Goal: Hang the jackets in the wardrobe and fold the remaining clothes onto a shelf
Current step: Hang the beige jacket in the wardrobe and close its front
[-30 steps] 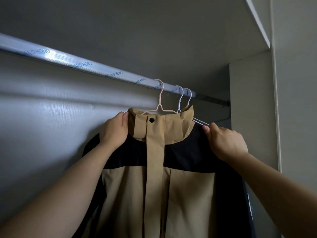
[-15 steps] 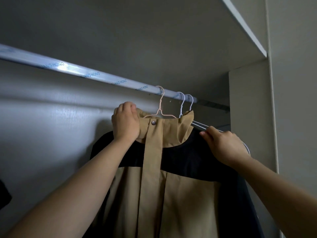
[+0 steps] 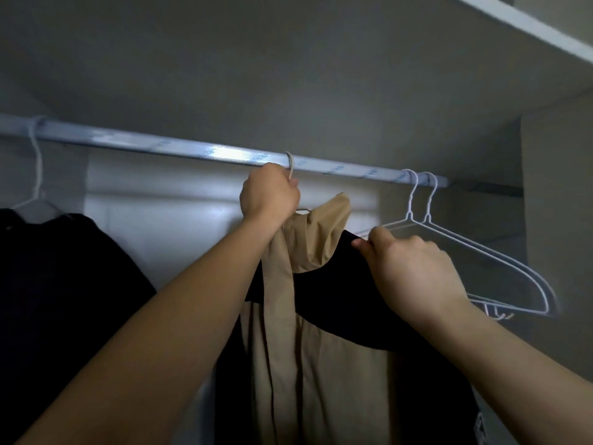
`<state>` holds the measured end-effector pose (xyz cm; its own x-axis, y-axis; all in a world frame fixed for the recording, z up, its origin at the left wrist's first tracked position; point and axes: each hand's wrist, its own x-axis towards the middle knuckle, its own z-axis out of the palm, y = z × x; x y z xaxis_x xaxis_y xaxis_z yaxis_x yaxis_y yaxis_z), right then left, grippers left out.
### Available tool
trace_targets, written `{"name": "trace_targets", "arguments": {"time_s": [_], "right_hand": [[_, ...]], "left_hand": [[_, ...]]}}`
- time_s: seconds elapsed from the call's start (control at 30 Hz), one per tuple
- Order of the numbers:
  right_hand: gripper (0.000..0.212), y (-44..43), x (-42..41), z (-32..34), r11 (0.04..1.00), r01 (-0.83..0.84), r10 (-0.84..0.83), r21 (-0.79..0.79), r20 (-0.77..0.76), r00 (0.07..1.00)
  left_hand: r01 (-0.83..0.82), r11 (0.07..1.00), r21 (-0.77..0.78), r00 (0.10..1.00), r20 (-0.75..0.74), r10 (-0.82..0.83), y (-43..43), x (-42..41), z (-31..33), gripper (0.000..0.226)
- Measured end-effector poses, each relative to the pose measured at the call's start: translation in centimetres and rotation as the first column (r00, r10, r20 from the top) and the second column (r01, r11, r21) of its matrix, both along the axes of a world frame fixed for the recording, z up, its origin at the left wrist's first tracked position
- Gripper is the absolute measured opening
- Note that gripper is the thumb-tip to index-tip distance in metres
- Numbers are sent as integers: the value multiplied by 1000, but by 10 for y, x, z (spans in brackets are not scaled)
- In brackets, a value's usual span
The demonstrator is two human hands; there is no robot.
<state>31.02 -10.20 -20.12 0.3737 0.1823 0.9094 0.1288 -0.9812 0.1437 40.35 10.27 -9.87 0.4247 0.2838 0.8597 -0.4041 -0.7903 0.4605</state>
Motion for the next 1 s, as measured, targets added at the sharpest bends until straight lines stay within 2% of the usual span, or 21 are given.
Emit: {"name": "trace_targets", "arguments": {"time_s": [0.37, 0.73, 1.0], "right_hand": [[34, 105, -9, -14, 984, -179, 178, -9, -56, 982], [30, 151, -14, -15, 929, -369, 367, 5, -115, 923], [34, 149, -6, -15, 897, -441, 441, 3, -55, 896]], "left_hand": [[-196, 970, -146, 977, 60, 206, 90, -50, -11, 18], [-370, 916, -158, 926, 18, 377, 139, -73, -10, 18], [-382, 912, -151, 922, 10, 388, 148, -70, -10, 17]]}}
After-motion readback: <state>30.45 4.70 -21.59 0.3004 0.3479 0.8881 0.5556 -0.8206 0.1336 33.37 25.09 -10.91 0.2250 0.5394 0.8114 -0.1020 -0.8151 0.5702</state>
